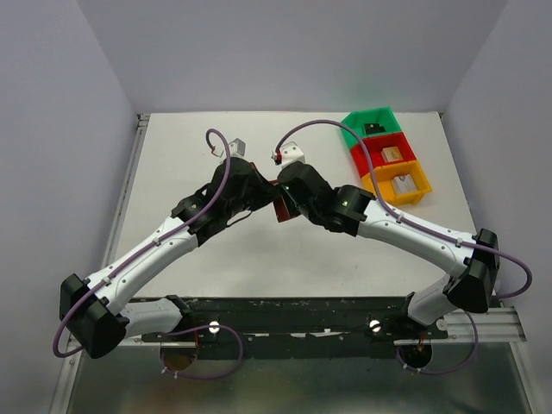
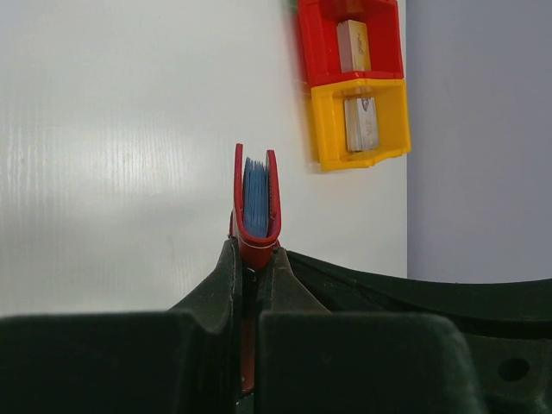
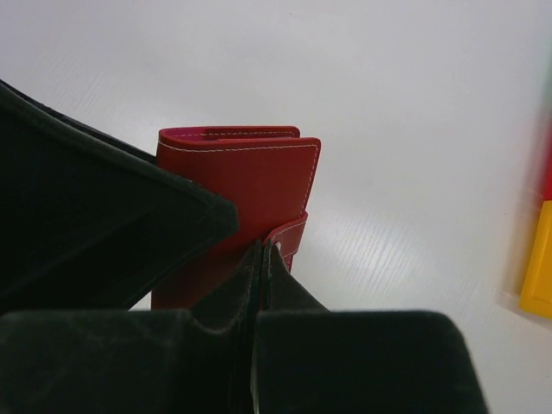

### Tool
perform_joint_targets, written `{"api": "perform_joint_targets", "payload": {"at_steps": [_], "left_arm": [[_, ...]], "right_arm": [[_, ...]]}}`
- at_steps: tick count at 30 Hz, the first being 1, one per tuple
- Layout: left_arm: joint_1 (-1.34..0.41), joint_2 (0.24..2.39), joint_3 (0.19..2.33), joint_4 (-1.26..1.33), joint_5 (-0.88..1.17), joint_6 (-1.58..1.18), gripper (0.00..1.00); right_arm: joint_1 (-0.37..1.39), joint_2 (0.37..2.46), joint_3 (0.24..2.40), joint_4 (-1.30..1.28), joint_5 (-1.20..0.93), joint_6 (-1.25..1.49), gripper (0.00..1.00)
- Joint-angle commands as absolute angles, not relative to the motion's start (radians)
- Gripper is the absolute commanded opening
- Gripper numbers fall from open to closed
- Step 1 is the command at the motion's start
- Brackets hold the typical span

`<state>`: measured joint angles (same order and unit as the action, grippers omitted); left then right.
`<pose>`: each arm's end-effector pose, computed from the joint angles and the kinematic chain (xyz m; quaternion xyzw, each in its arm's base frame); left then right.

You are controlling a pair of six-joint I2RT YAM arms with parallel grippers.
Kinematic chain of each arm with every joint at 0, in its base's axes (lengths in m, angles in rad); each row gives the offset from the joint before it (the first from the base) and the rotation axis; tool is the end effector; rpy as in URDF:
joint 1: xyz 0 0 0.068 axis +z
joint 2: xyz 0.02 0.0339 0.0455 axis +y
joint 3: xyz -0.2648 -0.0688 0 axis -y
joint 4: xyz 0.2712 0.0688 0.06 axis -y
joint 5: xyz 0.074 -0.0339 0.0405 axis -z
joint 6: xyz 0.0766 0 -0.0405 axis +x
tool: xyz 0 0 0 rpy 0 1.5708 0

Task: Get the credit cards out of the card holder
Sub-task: Open the card holder.

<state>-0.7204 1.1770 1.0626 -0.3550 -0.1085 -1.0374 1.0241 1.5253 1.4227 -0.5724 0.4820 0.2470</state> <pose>0.2524 -0.2105 0.3188 -0.1623 0.8358 -0.3729 0.3689 0.2355 0.3187 0.3213 -0.2360 0.8492 0.0765 0.4661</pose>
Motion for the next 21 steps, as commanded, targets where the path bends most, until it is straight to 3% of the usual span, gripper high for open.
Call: {"api": "perform_joint_targets", "payload": {"at_steps": [1, 21], "left_arm": [[-0.735, 1.131, 1.066, -0.298, -0.087, -1.052, 0.00], [-0.735, 1.118, 1.063, -0.351, -0.138, -1.054, 0.00]], "right_arm": [[1.015, 1.552, 1.439, -0.634, 0.514, 0.252, 0.03], [0.997, 1.539, 1.431, -0.652, 0.520, 0.270, 0.00]]}}
